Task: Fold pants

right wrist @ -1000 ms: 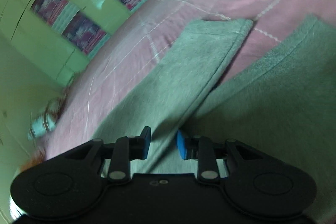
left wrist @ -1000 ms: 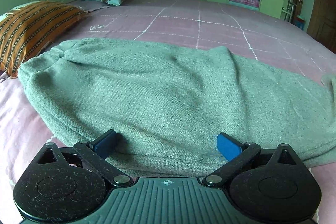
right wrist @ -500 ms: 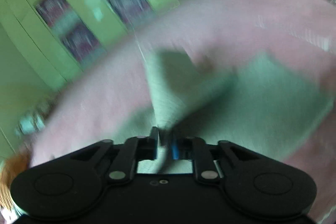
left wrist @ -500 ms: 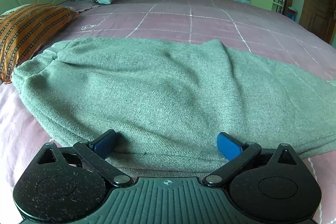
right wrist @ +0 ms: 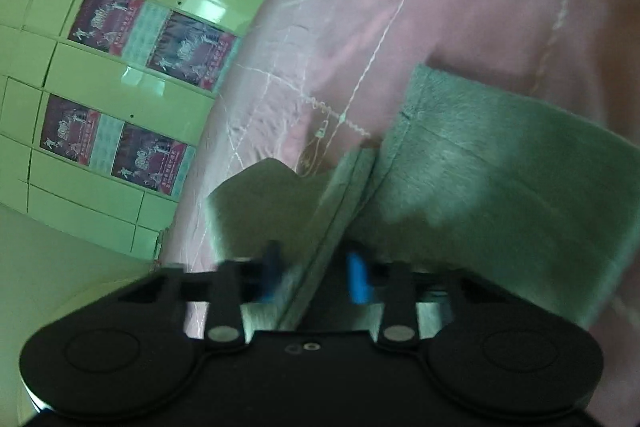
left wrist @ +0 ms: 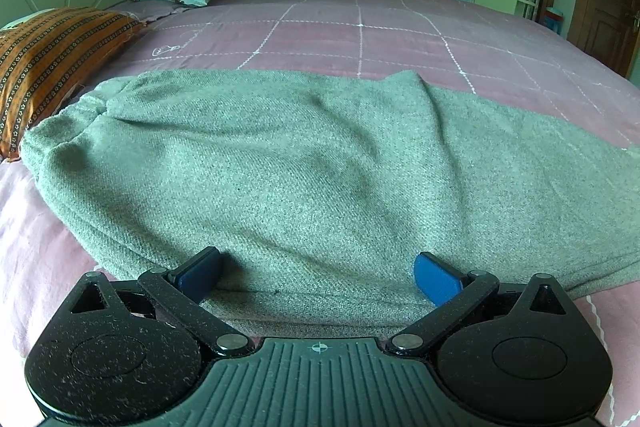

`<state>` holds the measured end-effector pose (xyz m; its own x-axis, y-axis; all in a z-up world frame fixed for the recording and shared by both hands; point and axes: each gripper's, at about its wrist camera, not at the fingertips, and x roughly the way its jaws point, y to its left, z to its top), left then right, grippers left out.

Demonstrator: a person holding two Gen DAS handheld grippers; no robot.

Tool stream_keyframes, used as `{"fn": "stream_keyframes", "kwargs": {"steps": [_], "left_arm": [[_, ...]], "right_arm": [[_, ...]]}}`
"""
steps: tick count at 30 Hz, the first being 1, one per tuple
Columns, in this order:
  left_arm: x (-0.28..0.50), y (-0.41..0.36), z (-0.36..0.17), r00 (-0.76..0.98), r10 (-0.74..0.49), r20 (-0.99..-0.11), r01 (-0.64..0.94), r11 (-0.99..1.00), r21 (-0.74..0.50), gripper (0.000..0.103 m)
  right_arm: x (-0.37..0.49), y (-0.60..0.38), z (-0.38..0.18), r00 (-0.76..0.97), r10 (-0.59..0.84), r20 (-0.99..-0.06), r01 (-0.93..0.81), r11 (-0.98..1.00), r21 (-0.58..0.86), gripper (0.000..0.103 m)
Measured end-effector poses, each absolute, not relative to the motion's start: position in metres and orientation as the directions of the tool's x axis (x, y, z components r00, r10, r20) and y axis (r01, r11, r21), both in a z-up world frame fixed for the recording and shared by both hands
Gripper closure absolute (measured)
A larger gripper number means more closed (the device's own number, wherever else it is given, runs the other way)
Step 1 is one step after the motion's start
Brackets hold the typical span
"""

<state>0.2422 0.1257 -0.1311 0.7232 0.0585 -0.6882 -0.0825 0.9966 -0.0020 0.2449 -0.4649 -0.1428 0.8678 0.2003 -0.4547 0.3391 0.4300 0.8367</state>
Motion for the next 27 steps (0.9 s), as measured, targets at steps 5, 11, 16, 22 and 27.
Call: {"fn": "stream_keyframes", "kwargs": {"steps": [5,11,16,22,27], "left_arm": [[0.242,0.127,-0.131,0.725,0.049,-0.687,-0.073,0.997,-0.006,0.002],[0.24,0.131,-0.131,0.726,0.023,-0.687,-0.043,0.999,-0.012,0.002],[0.238,0.135,-0.13,0.719,-0.006,-0.695,-0.008,1.0,-0.016,0.002],[0.236,0.134,-0.131,0.727,-0.007,-0.687,-0.005,1.0,-0.014,0.002],[0.236,0.133,-0.131,0.727,-0.007,-0.686,-0.003,1.0,-0.013,0.002]], "right_arm": [[0.21,-0.446,-0.077,0.898,0.096,-0.429,0.26,0.67,0.695,0.103],[0.161,-0.448,-0.075,0.863,-0.029,-0.504,0.345,0.762,0.548,0.103],[0.168,-0.467,-0.116,0.812,-0.012,-0.584,0.437,0.677,0.592,0.101],[0.172,-0.479,-0.111,0.808,-0.09,-0.582,0.493,0.646,0.584,0.098],[0.156,-0.46,-0.067,0.913,-0.1,-0.396,0.319,0.779,0.54,0.103]]}}
